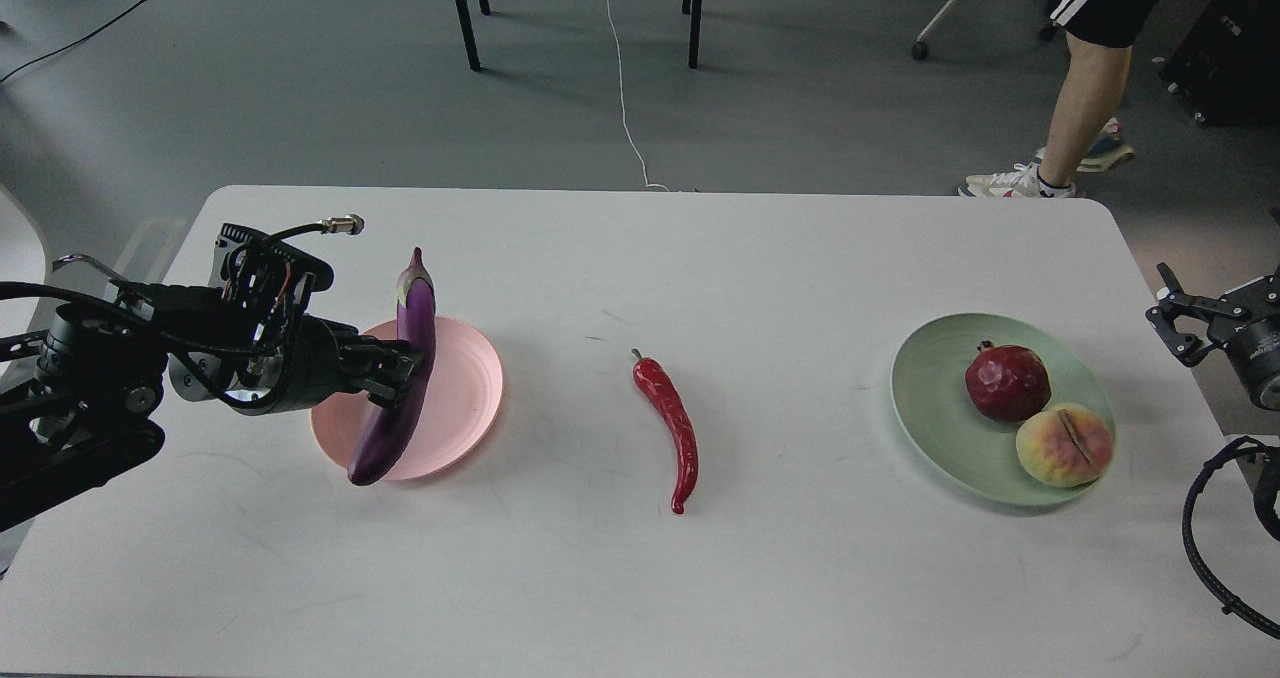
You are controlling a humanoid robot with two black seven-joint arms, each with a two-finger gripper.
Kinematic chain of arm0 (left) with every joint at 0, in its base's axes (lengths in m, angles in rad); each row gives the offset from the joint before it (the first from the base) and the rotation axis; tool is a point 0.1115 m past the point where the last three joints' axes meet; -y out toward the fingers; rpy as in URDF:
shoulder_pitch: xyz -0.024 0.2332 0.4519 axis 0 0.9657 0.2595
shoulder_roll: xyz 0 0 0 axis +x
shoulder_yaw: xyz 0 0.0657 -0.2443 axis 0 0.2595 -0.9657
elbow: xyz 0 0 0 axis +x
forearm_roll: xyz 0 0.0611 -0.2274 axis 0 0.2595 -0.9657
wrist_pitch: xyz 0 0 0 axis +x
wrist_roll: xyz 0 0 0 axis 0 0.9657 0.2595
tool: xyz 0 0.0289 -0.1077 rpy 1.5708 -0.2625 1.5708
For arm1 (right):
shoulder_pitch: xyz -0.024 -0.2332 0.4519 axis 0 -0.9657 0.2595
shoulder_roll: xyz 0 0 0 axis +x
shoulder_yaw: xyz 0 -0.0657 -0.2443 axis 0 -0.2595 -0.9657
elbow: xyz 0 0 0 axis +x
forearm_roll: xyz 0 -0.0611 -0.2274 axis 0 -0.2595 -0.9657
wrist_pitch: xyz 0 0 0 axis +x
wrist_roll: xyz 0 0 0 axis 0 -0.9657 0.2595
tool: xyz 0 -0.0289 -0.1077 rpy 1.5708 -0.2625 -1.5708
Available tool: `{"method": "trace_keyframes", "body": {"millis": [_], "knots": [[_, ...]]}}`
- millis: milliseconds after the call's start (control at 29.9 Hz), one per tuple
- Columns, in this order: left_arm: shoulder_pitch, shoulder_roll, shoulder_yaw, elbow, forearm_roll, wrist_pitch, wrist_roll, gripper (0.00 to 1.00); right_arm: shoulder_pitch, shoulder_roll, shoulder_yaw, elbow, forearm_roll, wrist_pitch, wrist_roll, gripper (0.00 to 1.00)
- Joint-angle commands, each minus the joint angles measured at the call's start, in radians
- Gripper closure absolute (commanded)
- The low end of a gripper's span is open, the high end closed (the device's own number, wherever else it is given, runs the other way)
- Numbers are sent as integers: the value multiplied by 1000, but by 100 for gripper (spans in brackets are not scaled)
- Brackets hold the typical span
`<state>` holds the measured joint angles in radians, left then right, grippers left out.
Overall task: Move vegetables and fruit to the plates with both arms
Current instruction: 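Lift the eggplant and lower it onto the pink plate, then move the left gripper to the red chili pepper and grasp it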
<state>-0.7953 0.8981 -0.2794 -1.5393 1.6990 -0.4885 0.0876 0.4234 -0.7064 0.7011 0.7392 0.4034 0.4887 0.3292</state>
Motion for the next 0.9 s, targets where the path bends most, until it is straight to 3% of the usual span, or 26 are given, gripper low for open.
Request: {"method": "trace_keyframes", "body": {"millis": [0,67,268,536,870], "knots": [[11,-4,0,27,2,0,7,64,0,-5,0,-1,0,0,-1,1],[11,-11,0,39,2,0,7,48,0,-8,0,-1,0,0,-1,1],[13,-16,-1,47,-7,0,7,36,0,-7,0,-1,0,0,-1,1],[-19,-57,-40,33,-9,0,6,26,0,-7,0,-3,0,0,1,1],[-174,-333,-46,25,5,0,11,24,-2,-10,1,-3,0,0,-1,1]]}}
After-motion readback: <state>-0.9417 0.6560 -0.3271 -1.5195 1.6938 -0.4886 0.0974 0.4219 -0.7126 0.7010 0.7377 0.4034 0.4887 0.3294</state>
